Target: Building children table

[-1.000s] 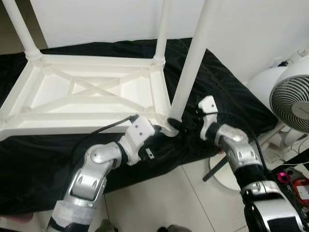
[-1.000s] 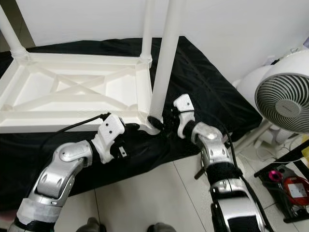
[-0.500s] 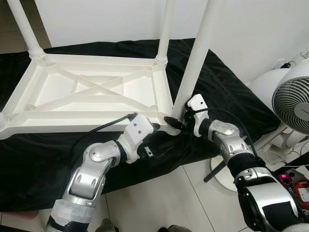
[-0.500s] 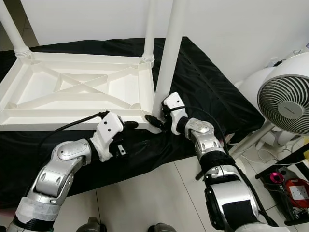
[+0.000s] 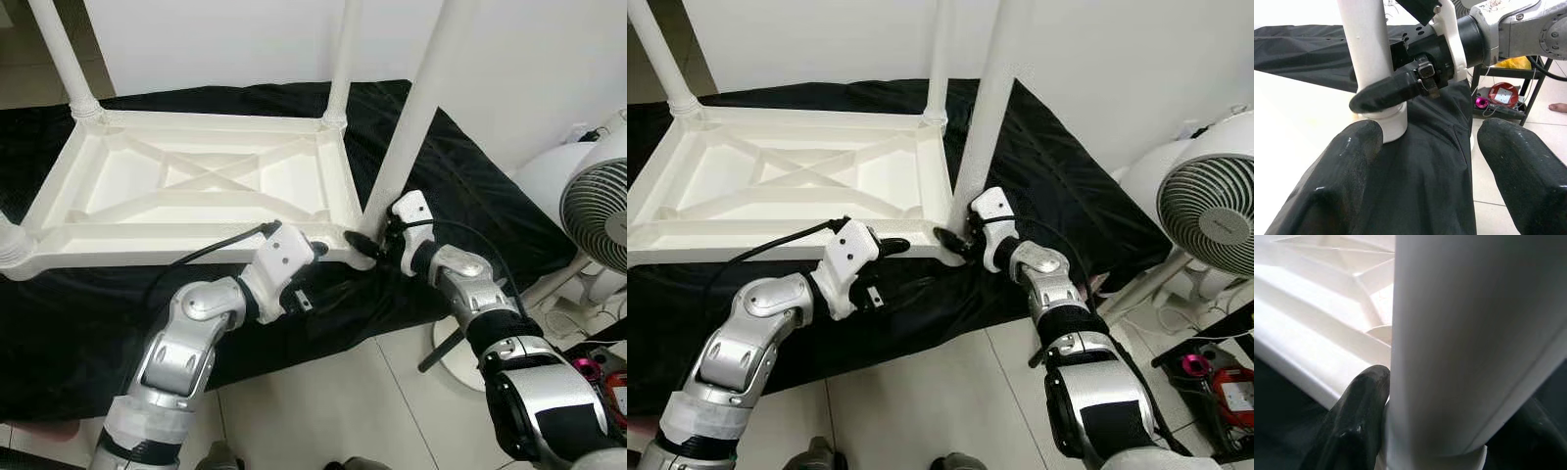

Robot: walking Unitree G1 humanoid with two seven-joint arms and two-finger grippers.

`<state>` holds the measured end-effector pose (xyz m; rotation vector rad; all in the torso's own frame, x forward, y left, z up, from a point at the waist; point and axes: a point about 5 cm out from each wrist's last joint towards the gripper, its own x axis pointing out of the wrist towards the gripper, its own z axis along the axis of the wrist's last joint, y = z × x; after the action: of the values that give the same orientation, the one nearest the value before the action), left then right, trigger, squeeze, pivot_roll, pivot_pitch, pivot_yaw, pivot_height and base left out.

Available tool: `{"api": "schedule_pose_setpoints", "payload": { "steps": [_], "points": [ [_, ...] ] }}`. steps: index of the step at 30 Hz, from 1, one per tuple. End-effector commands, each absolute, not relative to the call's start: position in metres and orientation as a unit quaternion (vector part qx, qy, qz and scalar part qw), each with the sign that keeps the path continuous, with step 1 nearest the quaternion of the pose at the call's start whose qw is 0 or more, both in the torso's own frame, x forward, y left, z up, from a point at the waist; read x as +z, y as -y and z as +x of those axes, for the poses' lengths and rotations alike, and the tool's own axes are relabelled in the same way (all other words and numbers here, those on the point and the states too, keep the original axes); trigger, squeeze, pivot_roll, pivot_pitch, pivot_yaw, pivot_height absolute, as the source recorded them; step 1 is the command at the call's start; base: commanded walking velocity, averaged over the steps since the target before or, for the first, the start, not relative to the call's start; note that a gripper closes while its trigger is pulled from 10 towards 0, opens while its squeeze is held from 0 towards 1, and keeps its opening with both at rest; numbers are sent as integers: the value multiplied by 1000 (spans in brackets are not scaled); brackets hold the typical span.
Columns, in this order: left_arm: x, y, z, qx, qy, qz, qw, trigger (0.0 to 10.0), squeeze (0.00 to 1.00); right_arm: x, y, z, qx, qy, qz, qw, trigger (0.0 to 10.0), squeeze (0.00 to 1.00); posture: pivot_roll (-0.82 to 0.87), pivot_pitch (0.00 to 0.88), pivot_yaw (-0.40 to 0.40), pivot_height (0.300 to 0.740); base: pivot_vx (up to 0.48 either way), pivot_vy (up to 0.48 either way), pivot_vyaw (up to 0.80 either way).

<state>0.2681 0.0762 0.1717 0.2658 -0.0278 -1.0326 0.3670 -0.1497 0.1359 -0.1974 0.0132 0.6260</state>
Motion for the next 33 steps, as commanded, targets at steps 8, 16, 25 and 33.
{"api": "schedule_pose_setpoints", "payload": {
  "steps": [8,16,25,33],
  "points": [
    [170,-75,269,-462,12,122,878,10000,0,128,142,368,131,-14,-1,991,10000,0,-33,48,-38,740,0,0,0],
    [168,-74,267,-463,9,120,878,10000,0,120,111,357,31,-28,12,999,10000,0,-30,48,-50,740,0,0,0],
    [166,-70,265,-470,6,120,875,10000,0,127,80,348,23,-17,32,999,10000,0,-26,40,-56,740,0,0,0],
    [167,-71,265,-469,7,119,875,10000,0,131,86,344,8,-11,38,999,10000,1000,-25,29,-58,740,0,0,0]
  ]
}}
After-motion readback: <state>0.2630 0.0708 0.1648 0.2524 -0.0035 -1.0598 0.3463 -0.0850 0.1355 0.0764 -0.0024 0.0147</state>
